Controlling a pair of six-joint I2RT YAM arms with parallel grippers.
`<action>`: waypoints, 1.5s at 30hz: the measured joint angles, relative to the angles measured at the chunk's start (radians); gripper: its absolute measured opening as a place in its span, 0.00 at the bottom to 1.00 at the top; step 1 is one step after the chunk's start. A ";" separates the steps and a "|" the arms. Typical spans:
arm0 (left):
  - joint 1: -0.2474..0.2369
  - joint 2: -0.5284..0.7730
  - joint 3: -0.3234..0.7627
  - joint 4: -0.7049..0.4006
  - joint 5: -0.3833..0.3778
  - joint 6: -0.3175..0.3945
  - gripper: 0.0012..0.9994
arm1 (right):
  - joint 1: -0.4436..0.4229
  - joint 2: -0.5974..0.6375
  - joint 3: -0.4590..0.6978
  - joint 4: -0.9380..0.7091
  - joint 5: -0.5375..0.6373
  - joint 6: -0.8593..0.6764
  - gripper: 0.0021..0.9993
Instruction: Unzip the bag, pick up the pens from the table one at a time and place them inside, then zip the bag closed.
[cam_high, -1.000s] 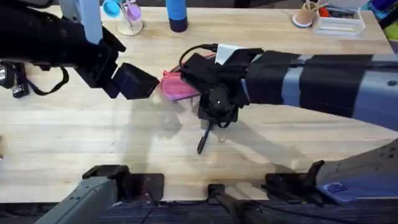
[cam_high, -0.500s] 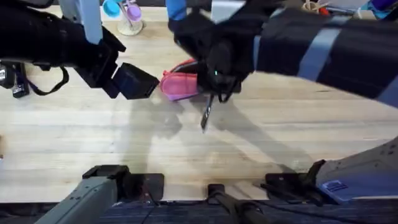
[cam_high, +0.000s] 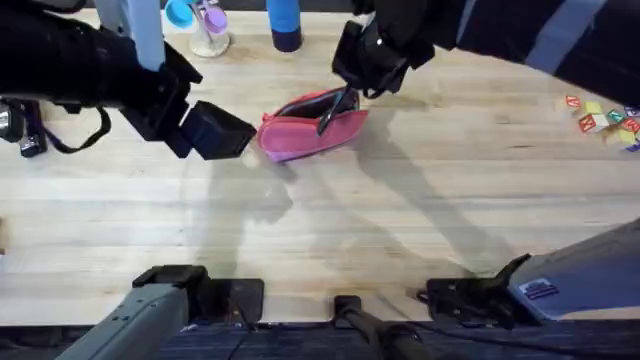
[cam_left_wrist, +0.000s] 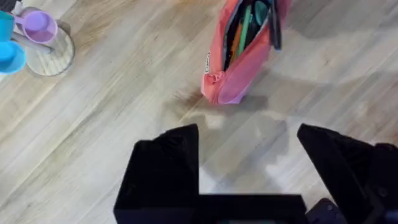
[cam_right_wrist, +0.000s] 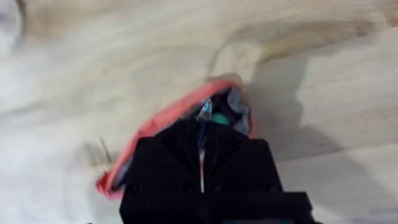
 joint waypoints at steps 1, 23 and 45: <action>0.000 0.000 0.000 0.000 0.000 0.000 0.99 | -0.008 0.000 0.000 0.010 0.000 0.010 0.03; 0.000 0.000 0.000 0.000 0.000 0.000 0.99 | -0.025 0.000 0.000 0.052 -0.020 0.285 0.03; 0.000 0.000 0.000 0.000 0.000 0.000 0.99 | -0.025 0.070 0.000 0.027 -0.045 0.410 0.03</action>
